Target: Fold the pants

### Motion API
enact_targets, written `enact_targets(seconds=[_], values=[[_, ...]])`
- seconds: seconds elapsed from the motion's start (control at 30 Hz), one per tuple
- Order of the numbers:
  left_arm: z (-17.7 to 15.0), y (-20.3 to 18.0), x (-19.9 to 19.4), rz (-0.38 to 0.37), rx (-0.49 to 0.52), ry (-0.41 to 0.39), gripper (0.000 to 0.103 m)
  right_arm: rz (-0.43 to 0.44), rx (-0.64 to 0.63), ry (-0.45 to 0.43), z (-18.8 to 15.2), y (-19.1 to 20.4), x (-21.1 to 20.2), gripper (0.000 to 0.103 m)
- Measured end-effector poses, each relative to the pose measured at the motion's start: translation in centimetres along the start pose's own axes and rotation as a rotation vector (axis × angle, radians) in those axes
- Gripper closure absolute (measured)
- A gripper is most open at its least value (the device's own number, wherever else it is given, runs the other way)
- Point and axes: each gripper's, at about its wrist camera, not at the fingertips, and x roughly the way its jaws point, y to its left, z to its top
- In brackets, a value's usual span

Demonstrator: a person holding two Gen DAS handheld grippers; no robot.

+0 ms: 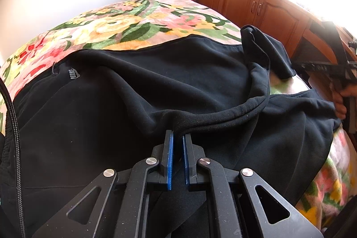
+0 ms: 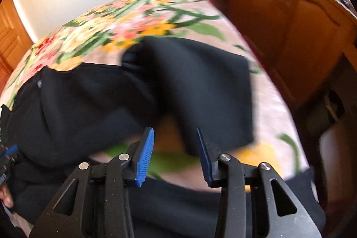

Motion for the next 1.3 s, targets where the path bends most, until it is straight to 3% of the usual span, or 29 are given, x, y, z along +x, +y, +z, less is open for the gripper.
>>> enact_targets(seconds=[0.17,0.33,0.43,0.5,0.67,0.7,0.73,0.77,0.8,0.9,1.07,1.17,1.3], values=[[-0.1,-0.1,0.1,0.005,0.006,0.003,0.096,-0.065,0.024,0.036,-1.4,-2.9,0.3,0.062],[0.0,-0.1,0.1,0.004,0.008,0.005,0.096,-0.057,0.045,0.057,-0.7,-2.3,2.5,0.062],[0.0,0.0,0.2,0.001,0.005,0.004,0.096,-0.064,0.009,0.031,-0.1,-1.0,3.5,0.061],[-0.1,0.0,0.3,0.000,0.006,0.007,0.096,-0.077,-0.009,0.053,0.2,-0.5,4.9,0.055],[0.0,0.1,0.3,-0.001,0.003,0.006,0.096,-0.153,-0.115,0.092,0.7,0.7,6.9,0.051],[0.0,0.0,0.2,0.003,0.005,0.004,0.096,-0.163,-0.144,0.098,0.7,0.9,6.9,0.055],[0.1,0.0,0.1,0.012,0.012,-0.001,0.096,-0.177,-0.188,0.099,0.9,1.1,6.7,0.064],[0.2,0.0,-0.2,0.025,0.022,-0.015,0.096,-0.192,-0.218,0.094,1.1,1.1,6.3,0.082],[0.4,0.0,-0.6,0.031,0.027,-0.030,0.096,-0.204,-0.233,0.088,1.4,1.0,5.7,0.086],[1.2,0.9,-2.1,0.033,0.001,-0.068,0.096,-0.191,-0.241,0.047,3.0,-0.6,1.8,0.090],[2.2,2.9,-5.3,0.086,-0.033,-0.142,0.096,-0.249,-0.173,-0.006,5.9,-5.7,-5.3,0.091],[2.4,4.8,-6.3,0.102,-0.086,-0.159,0.096,-0.325,-0.163,-0.005,7.2,-8.2,-6.8,0.091],[2.2,6.4,-6.5,0.133,-0.109,-0.171,0.096,-0.414,-0.167,-0.004,9.7,-9.1,-5.5,0.092]])
